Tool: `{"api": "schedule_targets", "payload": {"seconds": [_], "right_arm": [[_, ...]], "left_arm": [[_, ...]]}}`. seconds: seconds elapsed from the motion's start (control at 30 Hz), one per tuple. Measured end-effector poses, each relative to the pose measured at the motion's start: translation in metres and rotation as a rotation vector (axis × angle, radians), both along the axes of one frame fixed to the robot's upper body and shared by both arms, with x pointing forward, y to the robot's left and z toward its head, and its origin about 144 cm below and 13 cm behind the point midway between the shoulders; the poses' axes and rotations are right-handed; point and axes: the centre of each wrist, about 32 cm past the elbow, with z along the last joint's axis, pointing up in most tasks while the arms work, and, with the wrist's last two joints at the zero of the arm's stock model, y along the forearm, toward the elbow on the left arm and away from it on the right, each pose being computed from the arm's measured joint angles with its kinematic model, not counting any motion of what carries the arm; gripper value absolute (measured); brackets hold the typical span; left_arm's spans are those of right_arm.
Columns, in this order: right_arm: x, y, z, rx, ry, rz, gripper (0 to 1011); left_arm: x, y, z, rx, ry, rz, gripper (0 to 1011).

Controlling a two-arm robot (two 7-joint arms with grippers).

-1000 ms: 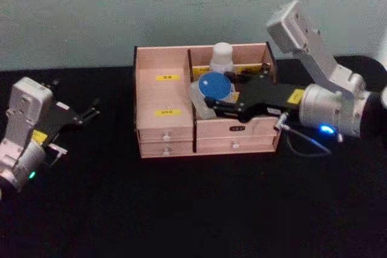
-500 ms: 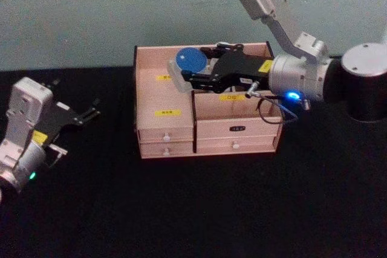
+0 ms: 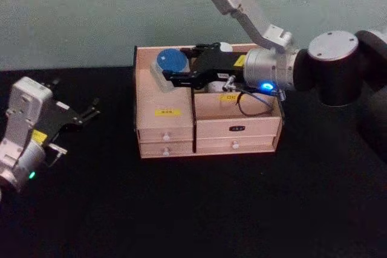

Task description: Pick up the facial cleanser and watermelon frost from the table and place them into the tiered storage box.

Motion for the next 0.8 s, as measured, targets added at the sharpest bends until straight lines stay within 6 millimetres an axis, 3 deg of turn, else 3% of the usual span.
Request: {"api": "schedule_targets", "payload": {"seconds": [0.8], "right_arm": [[0.021, 0.017, -0.027, -0.048, 0.113, -0.003, 701]], "left_arm": [[0.0, 0.0, 0.0, 0.0, 0.0, 0.0, 1001]]}}
